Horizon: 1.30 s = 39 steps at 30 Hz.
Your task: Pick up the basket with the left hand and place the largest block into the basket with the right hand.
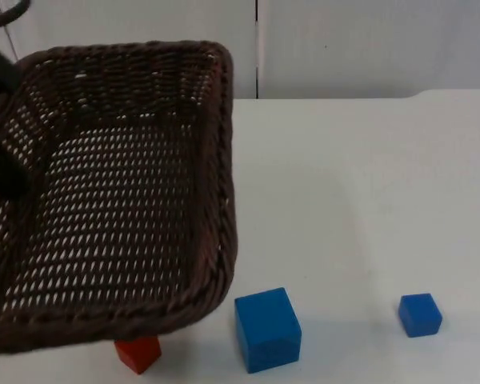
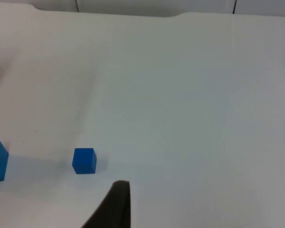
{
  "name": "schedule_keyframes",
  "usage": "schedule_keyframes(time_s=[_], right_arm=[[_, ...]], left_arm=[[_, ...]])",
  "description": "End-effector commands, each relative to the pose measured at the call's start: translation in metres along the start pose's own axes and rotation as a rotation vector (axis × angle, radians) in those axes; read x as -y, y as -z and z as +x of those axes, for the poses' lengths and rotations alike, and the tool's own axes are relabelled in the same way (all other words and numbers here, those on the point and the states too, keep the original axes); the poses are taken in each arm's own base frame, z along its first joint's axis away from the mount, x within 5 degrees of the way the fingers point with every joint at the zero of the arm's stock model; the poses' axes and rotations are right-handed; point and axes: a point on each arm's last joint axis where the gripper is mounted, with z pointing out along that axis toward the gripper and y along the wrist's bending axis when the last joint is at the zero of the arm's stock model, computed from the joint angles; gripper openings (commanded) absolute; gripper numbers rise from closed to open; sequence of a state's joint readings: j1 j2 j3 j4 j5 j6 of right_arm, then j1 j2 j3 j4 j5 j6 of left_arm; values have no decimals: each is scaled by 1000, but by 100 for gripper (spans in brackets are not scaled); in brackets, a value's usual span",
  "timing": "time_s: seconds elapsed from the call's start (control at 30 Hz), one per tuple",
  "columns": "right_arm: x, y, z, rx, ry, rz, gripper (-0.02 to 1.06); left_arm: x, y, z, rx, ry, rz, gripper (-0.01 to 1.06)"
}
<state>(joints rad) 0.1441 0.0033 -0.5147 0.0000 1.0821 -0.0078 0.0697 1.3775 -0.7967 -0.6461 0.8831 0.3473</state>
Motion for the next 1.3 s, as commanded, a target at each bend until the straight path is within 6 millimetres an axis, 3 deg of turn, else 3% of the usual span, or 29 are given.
schedule_keyframes(time_s=[0.0, 0.37, 1.27], right_arm=[[0, 1, 0, 7, 9, 6, 105], [-2, 1, 0, 7, 26, -17, 105], [-2, -3, -2, -15, 35, -21, 105]], left_arm=[[-1, 8, 18, 57, 35, 26, 0], [-4, 11, 57, 49, 14, 0, 0], [-6, 10, 57, 41, 7, -12, 0]])
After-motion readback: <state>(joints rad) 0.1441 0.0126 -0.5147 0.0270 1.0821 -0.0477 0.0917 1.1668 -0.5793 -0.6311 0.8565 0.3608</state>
